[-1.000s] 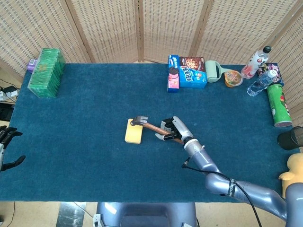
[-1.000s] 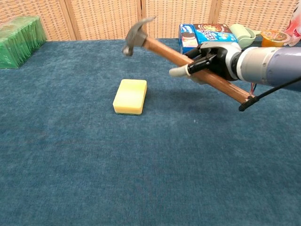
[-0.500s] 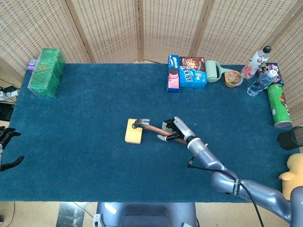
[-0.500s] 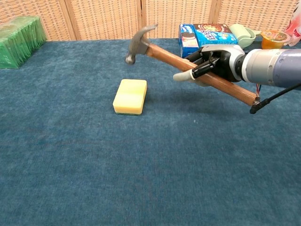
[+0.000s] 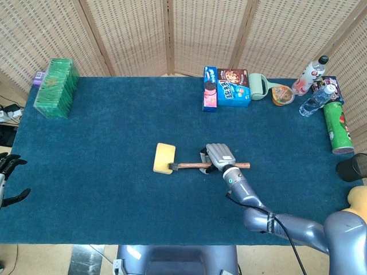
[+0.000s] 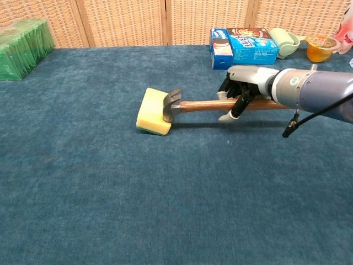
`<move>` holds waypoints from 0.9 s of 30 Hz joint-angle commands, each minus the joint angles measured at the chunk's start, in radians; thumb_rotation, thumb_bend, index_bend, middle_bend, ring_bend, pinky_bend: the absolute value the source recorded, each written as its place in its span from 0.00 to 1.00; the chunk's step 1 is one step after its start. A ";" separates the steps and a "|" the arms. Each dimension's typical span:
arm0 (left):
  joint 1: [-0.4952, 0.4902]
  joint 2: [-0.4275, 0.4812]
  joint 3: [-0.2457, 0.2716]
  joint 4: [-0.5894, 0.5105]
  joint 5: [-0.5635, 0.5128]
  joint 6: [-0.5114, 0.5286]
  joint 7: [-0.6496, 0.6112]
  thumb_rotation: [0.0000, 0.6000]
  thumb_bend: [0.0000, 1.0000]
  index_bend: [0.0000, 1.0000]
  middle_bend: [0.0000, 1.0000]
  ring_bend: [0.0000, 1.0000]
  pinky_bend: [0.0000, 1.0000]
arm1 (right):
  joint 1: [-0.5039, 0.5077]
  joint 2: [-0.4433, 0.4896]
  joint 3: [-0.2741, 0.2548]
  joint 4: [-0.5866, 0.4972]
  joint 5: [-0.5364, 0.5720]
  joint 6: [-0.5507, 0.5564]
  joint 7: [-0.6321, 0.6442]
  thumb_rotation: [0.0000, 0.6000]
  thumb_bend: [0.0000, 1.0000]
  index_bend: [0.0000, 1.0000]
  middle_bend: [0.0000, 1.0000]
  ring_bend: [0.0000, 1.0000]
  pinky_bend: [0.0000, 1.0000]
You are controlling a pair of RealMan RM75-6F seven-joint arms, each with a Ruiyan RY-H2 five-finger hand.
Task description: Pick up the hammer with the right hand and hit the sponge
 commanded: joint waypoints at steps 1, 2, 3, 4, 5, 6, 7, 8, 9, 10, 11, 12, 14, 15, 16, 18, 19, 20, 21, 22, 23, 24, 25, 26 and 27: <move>0.000 0.000 0.000 0.001 -0.001 0.000 0.000 1.00 0.19 0.29 0.23 0.14 0.18 | 0.017 0.019 0.013 -0.085 0.094 0.058 0.013 1.00 0.30 0.86 1.00 1.00 1.00; 0.000 0.000 -0.001 0.001 -0.002 -0.001 0.000 1.00 0.19 0.29 0.23 0.14 0.18 | 0.006 0.038 0.028 -0.112 0.092 0.049 0.045 1.00 0.30 0.86 1.00 1.00 1.00; -0.001 -0.001 -0.001 0.001 -0.003 -0.002 0.000 1.00 0.19 0.29 0.23 0.14 0.18 | -0.006 0.059 0.042 -0.138 0.088 0.037 0.077 1.00 0.30 0.86 1.00 1.00 1.00; -0.002 -0.001 -0.001 0.001 -0.003 -0.004 0.000 1.00 0.19 0.29 0.23 0.14 0.18 | -0.014 0.073 0.051 -0.155 0.085 0.028 0.099 1.00 0.30 0.86 1.00 1.00 1.00; -0.003 -0.002 -0.001 0.001 -0.002 -0.005 0.001 1.00 0.19 0.29 0.23 0.14 0.18 | -0.025 0.093 0.061 -0.177 0.079 0.014 0.127 1.00 0.30 0.86 1.00 1.00 1.00; -0.004 -0.002 0.000 0.000 -0.001 -0.007 0.001 1.00 0.19 0.29 0.23 0.14 0.18 | -0.035 0.114 0.068 -0.197 0.073 -0.001 0.153 1.00 0.30 0.86 1.00 1.00 1.00; -0.005 -0.003 0.000 0.000 0.000 -0.009 0.002 1.00 0.19 0.29 0.23 0.14 0.18 | -0.047 0.132 0.077 -0.215 0.067 -0.016 0.182 1.00 0.30 0.86 1.00 1.00 1.00; -0.006 -0.005 0.001 -0.001 0.001 -0.011 0.003 1.00 0.19 0.29 0.23 0.14 0.18 | -0.058 0.150 0.083 -0.231 0.061 -0.032 0.211 1.00 0.30 0.86 1.00 1.00 1.00; -0.008 -0.006 0.002 -0.002 0.002 -0.013 0.004 1.00 0.19 0.29 0.23 0.14 0.18 | -0.070 0.168 0.088 -0.244 0.053 -0.047 0.237 1.00 0.30 0.86 1.00 1.00 1.00; -0.009 -0.007 0.002 -0.003 0.004 -0.014 0.004 1.00 0.19 0.29 0.23 0.14 0.18 | -0.080 0.180 0.089 -0.251 0.045 -0.053 0.252 1.00 0.30 0.86 1.00 1.00 1.00; -0.010 -0.008 0.003 -0.005 0.007 -0.014 0.005 1.00 0.19 0.29 0.23 0.14 0.18 | -0.092 0.193 0.088 -0.258 0.030 -0.057 0.270 1.00 0.30 0.86 1.00 1.00 1.00; -0.011 -0.009 0.004 -0.007 0.011 -0.014 0.007 1.00 0.19 0.29 0.23 0.14 0.18 | -0.105 0.205 0.084 -0.262 0.016 -0.059 0.286 1.00 0.30 0.86 1.00 1.00 1.00; -0.013 -0.010 0.005 -0.011 0.017 -0.014 0.010 1.00 0.19 0.29 0.23 0.14 0.18 | -0.128 0.225 0.079 -0.269 -0.003 -0.065 0.318 1.00 0.30 0.86 1.00 1.00 1.00; -0.013 -0.011 0.005 -0.012 0.019 -0.014 0.010 1.00 0.19 0.29 0.23 0.14 0.18 | -0.135 0.232 0.077 -0.270 -0.012 -0.068 0.328 1.00 0.30 0.86 1.00 1.00 1.00; -0.013 -0.011 0.006 -0.015 0.021 -0.013 0.011 1.00 0.19 0.29 0.23 0.14 0.18 | -0.145 0.241 0.074 -0.269 -0.026 -0.071 0.343 1.00 0.30 0.86 1.00 1.00 1.00; -0.013 -0.011 0.007 -0.018 0.024 -0.011 0.013 1.00 0.19 0.29 0.23 0.14 0.18 | -0.165 0.254 0.061 -0.257 -0.060 -0.060 0.356 1.00 0.30 0.86 1.00 1.00 1.00; -0.012 -0.010 0.008 -0.019 0.024 -0.009 0.014 1.00 0.19 0.29 0.23 0.14 0.18 | -0.176 0.256 0.054 -0.248 -0.079 -0.050 0.366 1.00 0.30 0.86 1.00 1.00 1.00; -0.010 -0.010 0.008 -0.021 0.025 -0.007 0.014 1.00 0.19 0.29 0.23 0.14 0.18 | -0.185 0.257 0.043 -0.231 -0.091 -0.043 0.367 1.00 0.30 0.86 1.00 1.00 1.00; -0.007 -0.009 0.010 -0.024 0.027 -0.003 0.015 1.00 0.19 0.29 0.23 0.14 0.18 | -0.192 0.251 0.019 -0.197 -0.109 -0.035 0.355 1.00 0.30 0.86 1.00 1.00 1.00; -0.006 -0.008 0.011 -0.026 0.027 -0.002 0.016 1.00 0.19 0.29 0.23 0.14 0.18 | -0.195 0.243 0.009 -0.178 -0.120 -0.030 0.353 1.00 0.30 0.86 1.00 1.00 1.00; -0.005 -0.008 0.012 -0.027 0.028 -0.001 0.017 1.00 0.19 0.29 0.23 0.14 0.18 | -0.196 0.235 0.002 -0.161 -0.130 -0.025 0.350 1.00 0.29 0.86 1.00 1.00 1.00; -0.004 -0.006 0.013 -0.030 0.028 0.000 0.019 1.00 0.19 0.29 0.23 0.14 0.18 | -0.197 0.223 -0.009 -0.137 -0.140 -0.021 0.344 1.00 0.29 0.86 1.00 1.00 1.00; -0.004 -0.005 0.013 -0.031 0.028 0.000 0.019 1.00 0.19 0.29 0.23 0.14 0.18 | -0.197 0.215 -0.014 -0.124 -0.145 -0.019 0.343 1.00 0.29 0.86 1.00 1.00 1.00; -0.003 -0.003 0.013 -0.032 0.028 0.002 0.020 1.00 0.19 0.29 0.23 0.14 0.18 | -0.197 0.206 -0.021 -0.107 -0.148 -0.019 0.340 1.00 0.29 0.85 1.00 1.00 1.00; -0.002 -0.002 0.013 -0.033 0.028 0.004 0.022 1.00 0.19 0.29 0.23 0.14 0.18 | -0.195 0.194 -0.027 -0.085 -0.153 -0.018 0.335 1.00 0.29 0.84 1.00 1.00 0.99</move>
